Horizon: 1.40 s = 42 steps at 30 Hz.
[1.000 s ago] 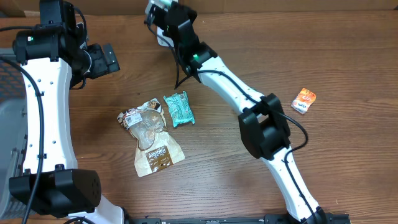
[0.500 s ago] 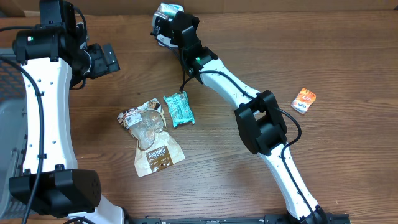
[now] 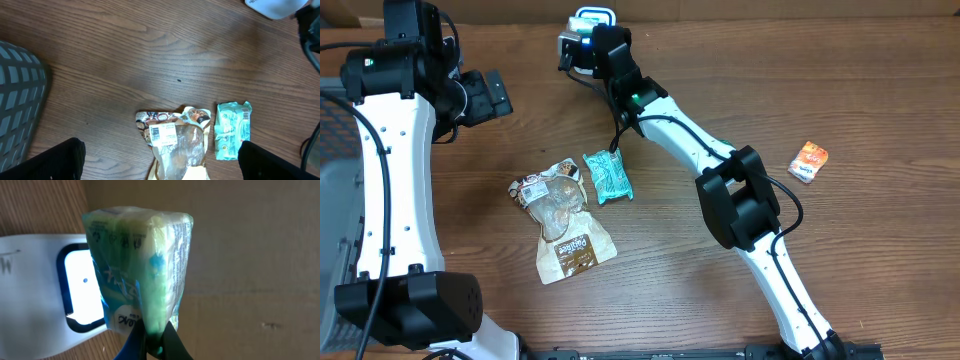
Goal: Scan the item barcode
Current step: 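Lift the teal tissue pack up to the white scanner, then place the teal pack left of the orange pack and release it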
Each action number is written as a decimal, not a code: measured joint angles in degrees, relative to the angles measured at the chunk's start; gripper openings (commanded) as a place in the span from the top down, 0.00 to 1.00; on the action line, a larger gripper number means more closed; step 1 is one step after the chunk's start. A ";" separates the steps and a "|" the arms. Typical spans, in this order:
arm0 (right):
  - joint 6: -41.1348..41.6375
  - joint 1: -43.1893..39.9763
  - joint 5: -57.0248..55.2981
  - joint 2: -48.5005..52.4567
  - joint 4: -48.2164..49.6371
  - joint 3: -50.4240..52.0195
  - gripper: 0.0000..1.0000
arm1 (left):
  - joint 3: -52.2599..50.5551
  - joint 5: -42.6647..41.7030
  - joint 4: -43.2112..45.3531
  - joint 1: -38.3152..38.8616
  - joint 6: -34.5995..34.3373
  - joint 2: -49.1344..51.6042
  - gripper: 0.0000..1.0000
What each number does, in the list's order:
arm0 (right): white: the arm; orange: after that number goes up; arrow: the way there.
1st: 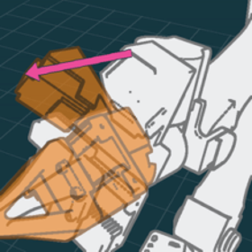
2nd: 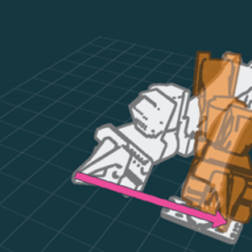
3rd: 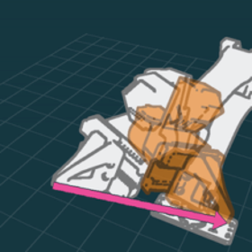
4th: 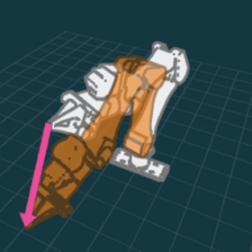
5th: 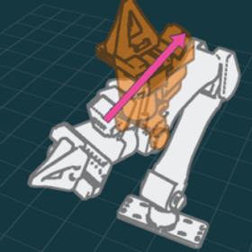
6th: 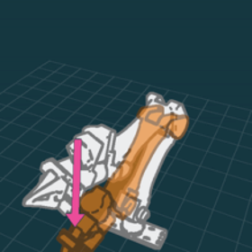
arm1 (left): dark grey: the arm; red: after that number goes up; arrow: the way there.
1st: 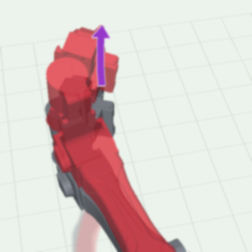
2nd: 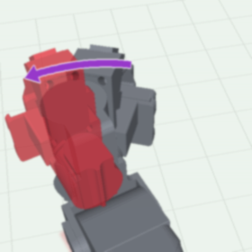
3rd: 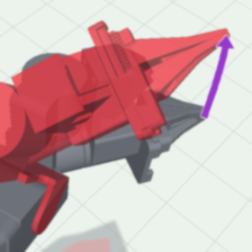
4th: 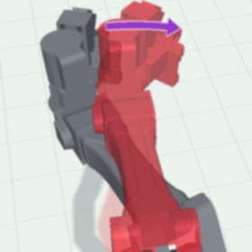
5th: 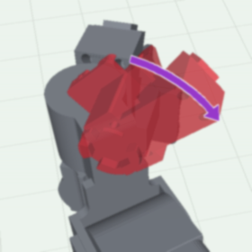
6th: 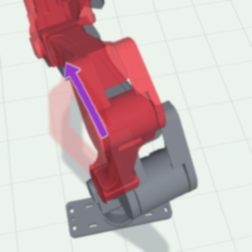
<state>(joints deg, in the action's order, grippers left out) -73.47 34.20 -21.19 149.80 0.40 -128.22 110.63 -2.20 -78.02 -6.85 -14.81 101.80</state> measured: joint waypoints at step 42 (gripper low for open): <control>83.08 -0.79 6.82 -41.38 -65.02 -0.07 0.96 | 0.00 0.00 0.02 0.00 0.00 0.00 0.00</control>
<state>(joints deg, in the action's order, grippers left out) 9.61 33.41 -14.37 108.42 -64.62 -128.29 110.63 -2.20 -78.00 -6.85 -14.81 101.80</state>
